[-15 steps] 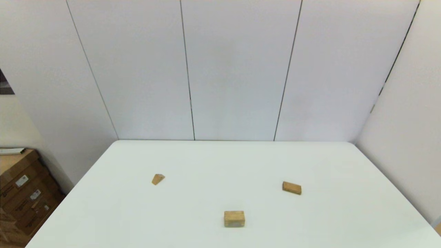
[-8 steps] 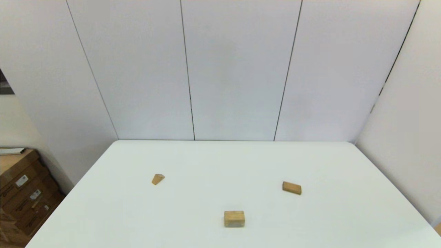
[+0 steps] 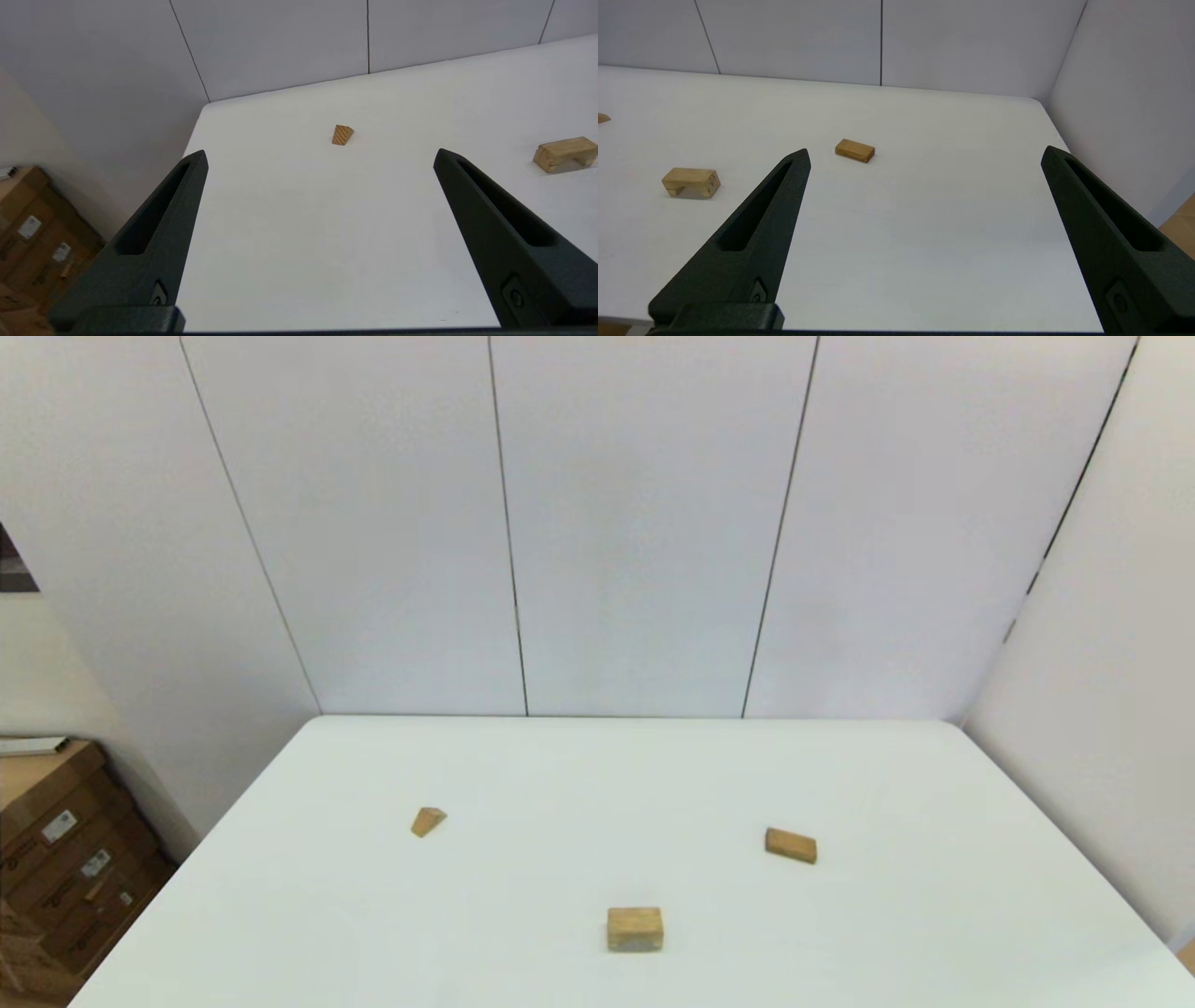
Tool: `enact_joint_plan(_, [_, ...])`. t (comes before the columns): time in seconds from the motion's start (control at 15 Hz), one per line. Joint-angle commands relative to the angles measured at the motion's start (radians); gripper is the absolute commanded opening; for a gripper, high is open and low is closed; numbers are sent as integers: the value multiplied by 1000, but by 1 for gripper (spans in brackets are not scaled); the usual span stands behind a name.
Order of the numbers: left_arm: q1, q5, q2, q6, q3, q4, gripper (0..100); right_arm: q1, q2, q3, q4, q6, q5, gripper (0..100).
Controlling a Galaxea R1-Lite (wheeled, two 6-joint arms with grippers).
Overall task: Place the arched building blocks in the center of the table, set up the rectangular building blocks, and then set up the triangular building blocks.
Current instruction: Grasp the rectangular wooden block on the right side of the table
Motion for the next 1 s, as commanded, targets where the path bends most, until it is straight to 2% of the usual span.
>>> enact_joint_plan(0.07, [0,38,3,-47,1,0,100,0,1,0,0,-2,0,100])
enact_joint_plan(0.27, [0,58,3,-116,1,-2,100,0,1,0,0,-2,2,100])
enact_joint_plan(1.0, [0,61,3,-119,1,-3,100,0,1,0,0,-6,2,100])
